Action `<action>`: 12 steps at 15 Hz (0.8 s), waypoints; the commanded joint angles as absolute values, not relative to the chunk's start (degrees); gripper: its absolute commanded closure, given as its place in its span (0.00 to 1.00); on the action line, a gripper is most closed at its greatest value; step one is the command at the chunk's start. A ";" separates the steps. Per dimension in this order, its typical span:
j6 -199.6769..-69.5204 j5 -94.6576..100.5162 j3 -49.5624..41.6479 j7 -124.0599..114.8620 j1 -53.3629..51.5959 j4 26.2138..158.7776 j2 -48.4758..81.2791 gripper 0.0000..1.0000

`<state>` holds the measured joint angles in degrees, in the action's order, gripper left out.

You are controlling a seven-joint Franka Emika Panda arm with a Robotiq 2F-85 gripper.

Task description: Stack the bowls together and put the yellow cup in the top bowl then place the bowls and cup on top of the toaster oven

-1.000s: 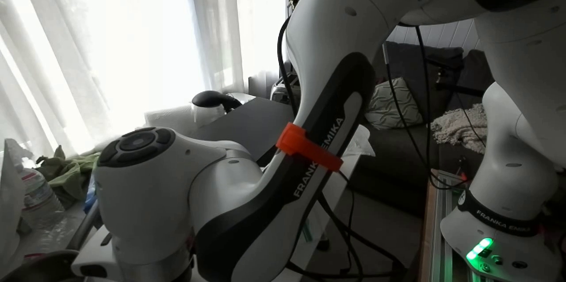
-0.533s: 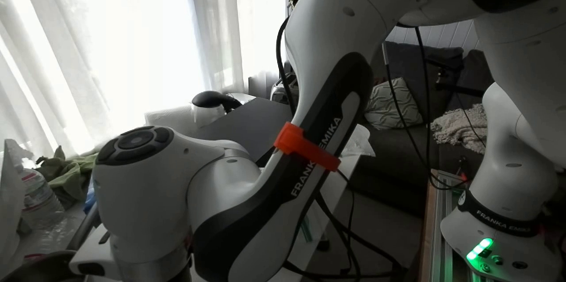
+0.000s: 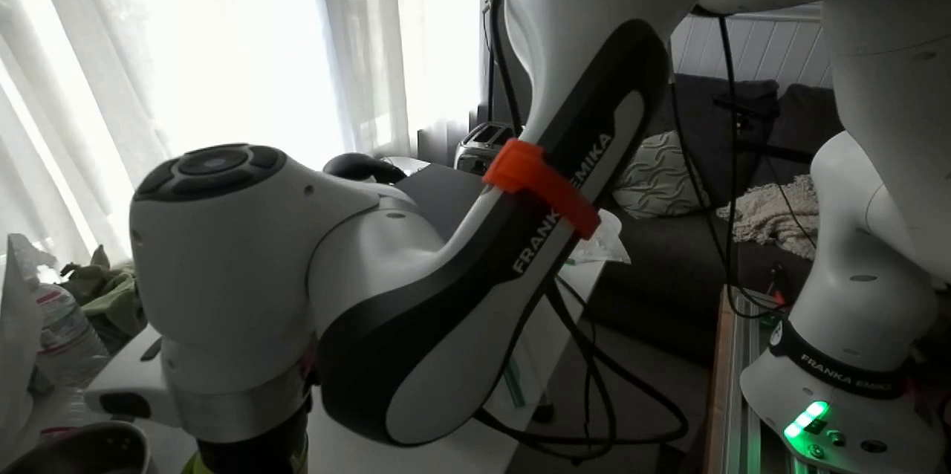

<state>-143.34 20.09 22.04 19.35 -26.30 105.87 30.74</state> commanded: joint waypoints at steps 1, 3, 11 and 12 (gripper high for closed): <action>-140.50 18.57 22.13 17.50 -25.55 113.23 19.01 0.98; -139.13 18.51 22.08 15.89 -25.07 115.86 13.12 0.98; -130.97 16.36 20.75 0.01 -22.82 120.58 -4.10 0.97; -129.19 16.43 20.69 -2.29 -22.41 121.19 -5.53 0.98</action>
<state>-132.77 17.91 20.89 3.63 -23.45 117.20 0.70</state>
